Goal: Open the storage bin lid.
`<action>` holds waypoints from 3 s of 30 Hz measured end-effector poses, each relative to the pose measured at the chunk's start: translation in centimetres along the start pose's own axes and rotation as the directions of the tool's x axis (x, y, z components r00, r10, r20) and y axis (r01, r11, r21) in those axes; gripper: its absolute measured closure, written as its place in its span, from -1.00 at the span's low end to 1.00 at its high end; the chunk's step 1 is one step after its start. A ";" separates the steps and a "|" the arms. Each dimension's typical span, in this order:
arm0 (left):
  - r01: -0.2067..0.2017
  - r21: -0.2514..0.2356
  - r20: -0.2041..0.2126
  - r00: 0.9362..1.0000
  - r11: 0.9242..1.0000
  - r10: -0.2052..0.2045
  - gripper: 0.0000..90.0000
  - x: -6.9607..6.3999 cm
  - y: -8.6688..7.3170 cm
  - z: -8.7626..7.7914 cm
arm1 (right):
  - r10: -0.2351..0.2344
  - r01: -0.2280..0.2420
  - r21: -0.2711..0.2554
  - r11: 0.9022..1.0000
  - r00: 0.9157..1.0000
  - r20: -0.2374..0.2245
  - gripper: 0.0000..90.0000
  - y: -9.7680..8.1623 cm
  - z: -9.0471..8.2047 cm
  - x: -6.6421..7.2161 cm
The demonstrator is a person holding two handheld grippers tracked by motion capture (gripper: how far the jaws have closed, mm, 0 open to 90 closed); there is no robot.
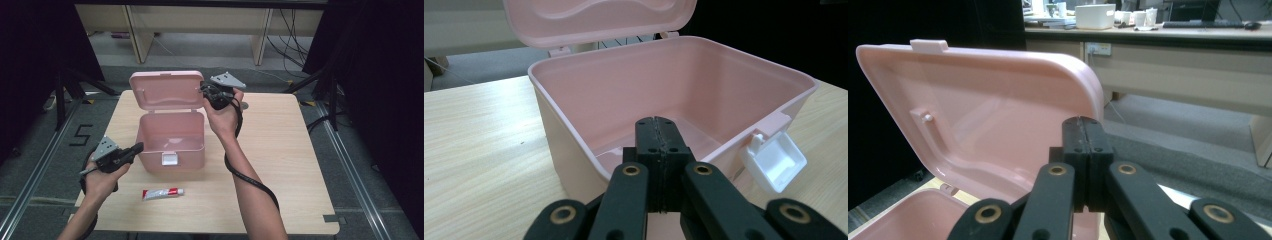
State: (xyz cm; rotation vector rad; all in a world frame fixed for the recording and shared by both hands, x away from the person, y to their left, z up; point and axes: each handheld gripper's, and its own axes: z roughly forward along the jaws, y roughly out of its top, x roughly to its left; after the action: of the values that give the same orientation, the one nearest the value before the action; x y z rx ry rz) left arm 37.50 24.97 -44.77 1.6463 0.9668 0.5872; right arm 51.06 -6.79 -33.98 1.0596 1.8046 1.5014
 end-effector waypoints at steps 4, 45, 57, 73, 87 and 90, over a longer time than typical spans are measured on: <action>0.000 -0.001 0.000 1.000 1.000 0.000 1.00 0.0 0.0 0.0 | 0.008 -0.008 0.015 1.000 1.000 0.006 1.00 -0.2 0.3 -0.1; 0.001 -0.007 0.002 1.000 1.000 -0.001 1.00 0.0 -0.1 0.0 | 0.051 -0.058 0.140 0.988 0.997 0.055 1.00 -3.3 3.4 -2.2; -0.007 -0.024 0.005 1.000 1.000 0.007 1.00 0.1 -0.3 0.0 | 0.009 -0.012 0.109 0.994 1.000 0.029 1.00 -4.0 0.0 -2.4; -0.015 -0.014 0.002 1.000 1.000 0.015 1.00 0.0 -0.2 0.3 | 0.016 -0.017 0.192 0.981 1.000 0.004 1.00 -7.8 -5.7 -2.8; -0.008 -0.007 0.012 1.000 1.000 0.008 0.99 0.2 0.0 0.5 | 0.033 -0.025 0.258 0.966 0.999 -0.026 0.95 -12.7 -11.2 -3.7; 0.000 -0.009 0.014 1.000 1.000 0.000 0.95 0.2 0.0 0.4 | 0.023 -0.014 0.286 0.958 0.999 -0.027 0.89 -13.9 -12.1 -4.0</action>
State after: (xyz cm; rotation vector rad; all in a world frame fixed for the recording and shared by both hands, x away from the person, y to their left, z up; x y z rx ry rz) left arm 37.94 24.90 -44.90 1.6403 0.9526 0.5779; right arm 40.24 -17.51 -45.14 1.1964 2.0836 1.2978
